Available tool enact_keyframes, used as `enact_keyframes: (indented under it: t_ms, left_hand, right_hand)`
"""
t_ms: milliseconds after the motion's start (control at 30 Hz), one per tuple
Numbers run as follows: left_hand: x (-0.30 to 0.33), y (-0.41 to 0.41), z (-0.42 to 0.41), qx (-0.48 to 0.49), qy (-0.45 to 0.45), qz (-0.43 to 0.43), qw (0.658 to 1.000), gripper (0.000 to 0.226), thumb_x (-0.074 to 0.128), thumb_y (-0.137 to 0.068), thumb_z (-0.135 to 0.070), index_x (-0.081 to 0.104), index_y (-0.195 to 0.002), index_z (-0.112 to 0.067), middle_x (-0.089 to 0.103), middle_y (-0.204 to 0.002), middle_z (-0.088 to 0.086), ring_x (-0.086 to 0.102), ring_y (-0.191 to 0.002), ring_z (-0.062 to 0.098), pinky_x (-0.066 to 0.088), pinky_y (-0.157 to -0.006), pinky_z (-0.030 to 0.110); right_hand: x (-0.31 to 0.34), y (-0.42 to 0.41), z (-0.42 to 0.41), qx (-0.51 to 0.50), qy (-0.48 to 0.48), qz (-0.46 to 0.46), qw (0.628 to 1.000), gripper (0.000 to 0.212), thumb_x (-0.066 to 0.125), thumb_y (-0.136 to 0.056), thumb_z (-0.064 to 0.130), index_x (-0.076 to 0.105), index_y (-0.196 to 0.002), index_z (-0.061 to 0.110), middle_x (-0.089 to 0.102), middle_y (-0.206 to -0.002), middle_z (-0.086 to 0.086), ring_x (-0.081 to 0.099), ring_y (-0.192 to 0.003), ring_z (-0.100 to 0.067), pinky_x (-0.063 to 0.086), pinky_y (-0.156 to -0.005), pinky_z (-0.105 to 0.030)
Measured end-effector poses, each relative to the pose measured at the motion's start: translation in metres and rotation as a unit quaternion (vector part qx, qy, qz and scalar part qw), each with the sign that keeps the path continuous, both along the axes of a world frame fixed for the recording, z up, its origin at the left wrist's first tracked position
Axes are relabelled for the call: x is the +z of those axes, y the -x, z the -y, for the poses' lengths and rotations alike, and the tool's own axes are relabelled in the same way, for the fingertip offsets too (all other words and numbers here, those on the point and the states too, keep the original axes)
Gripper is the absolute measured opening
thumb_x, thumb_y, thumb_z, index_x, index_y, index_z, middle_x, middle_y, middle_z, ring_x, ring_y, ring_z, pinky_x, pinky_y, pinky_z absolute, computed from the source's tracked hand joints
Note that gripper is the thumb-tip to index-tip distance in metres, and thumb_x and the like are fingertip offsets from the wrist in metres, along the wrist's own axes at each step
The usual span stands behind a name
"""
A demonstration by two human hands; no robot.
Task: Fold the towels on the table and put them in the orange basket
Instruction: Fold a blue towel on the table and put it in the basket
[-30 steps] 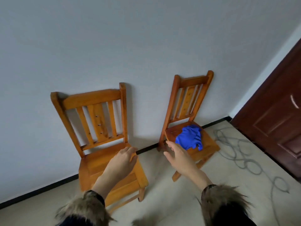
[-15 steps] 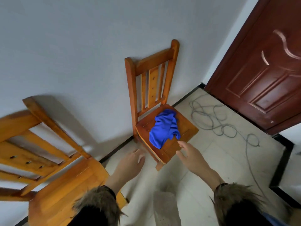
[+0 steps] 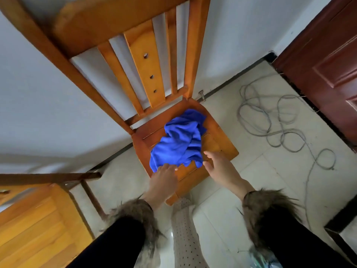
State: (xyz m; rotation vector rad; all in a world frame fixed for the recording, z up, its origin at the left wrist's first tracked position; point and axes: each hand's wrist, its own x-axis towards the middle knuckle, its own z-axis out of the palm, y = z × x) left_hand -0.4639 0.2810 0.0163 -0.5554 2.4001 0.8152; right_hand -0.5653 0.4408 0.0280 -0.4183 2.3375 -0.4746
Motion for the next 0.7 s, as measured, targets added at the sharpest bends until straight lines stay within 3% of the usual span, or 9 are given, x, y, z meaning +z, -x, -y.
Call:
enact_keyframes:
  t_ms: [133,267,433,500,600,700]
  left_hand:
    - [-0.057,0.042,-0.007,0.028,-0.002,-0.025,0.999,0.029,0.042,-0.096,-0.014,0.052,-0.124,-0.011,0.052,-0.125,0.011,0.050,-0.113,0.027,0.041,-0.092,0.035]
    - [-0.110,0.071,-0.002,0.021,0.021,-0.095,0.995,0.028,0.046,-0.092,-0.004,0.055,-0.118,-0.007,0.053,-0.118,0.011,0.048,-0.110,0.028,0.036,-0.089,0.031]
    - [-0.150,0.087,-0.004,0.009,0.125,-0.074,0.989,0.040,0.056,-0.090,-0.031,0.051,-0.126,-0.014,0.044,-0.131,0.008,0.040,-0.121,0.028,0.039,-0.089,0.040]
    - [-0.154,0.092,-0.006,-0.002,0.167,-0.066,0.984,0.037,0.061,-0.086,-0.030,0.057,-0.119,-0.013,0.051,-0.124,0.010,0.047,-0.114,0.031,0.043,-0.082,0.043]
    - [-0.153,0.098,-0.005,0.031,0.190,-0.119,0.974,0.018,0.065,-0.082,-0.014,0.068,-0.098,-0.007,0.063,-0.100,0.013,0.059,-0.093,0.035,0.048,-0.070,0.042]
    - [-0.145,0.099,0.002,0.097,0.120,-0.124,0.980,0.021,0.052,-0.093,-0.018,0.065,-0.107,-0.009,0.061,-0.104,0.010,0.054,-0.100,0.031,0.043,-0.083,0.042]
  right_hand:
    - [-0.065,0.050,0.010,0.043,-0.012,-0.042,0.998,0.043,0.045,-0.097,0.027,0.040,-0.138,0.016,0.050,-0.135,-0.006,0.045,-0.124,-0.025,0.042,-0.098,-0.038]
    - [-0.125,0.075,0.032,0.076,0.025,-0.088,0.993,0.051,0.047,-0.095,0.015,0.031,-0.143,0.017,0.047,-0.132,-0.010,0.044,-0.119,-0.028,0.040,-0.097,-0.039]
    - [-0.173,0.090,0.045,0.166,-0.044,-0.149,0.974,0.054,0.054,-0.091,0.022,0.035,-0.142,0.025,0.041,-0.130,-0.009,0.039,-0.117,-0.029,0.037,-0.094,-0.040]
    - [-0.182,0.095,0.045,0.171,-0.065,-0.174,0.968,0.047,0.056,-0.090,0.028,0.044,-0.136,0.026,0.042,-0.129,-0.010,0.038,-0.118,-0.030,0.037,-0.095,-0.043]
    - [-0.184,0.100,0.051,0.148,-0.024,-0.217,0.965,0.026,0.059,-0.088,0.028,0.064,-0.112,0.019,0.051,-0.116,-0.011,0.044,-0.110,-0.032,0.038,-0.086,-0.043]
    - [-0.174,0.102,0.056,0.143,0.024,-0.245,0.959,0.015,0.058,-0.088,0.022,0.067,-0.094,0.012,0.057,-0.106,-0.010,0.050,-0.105,-0.031,0.039,-0.082,-0.042]
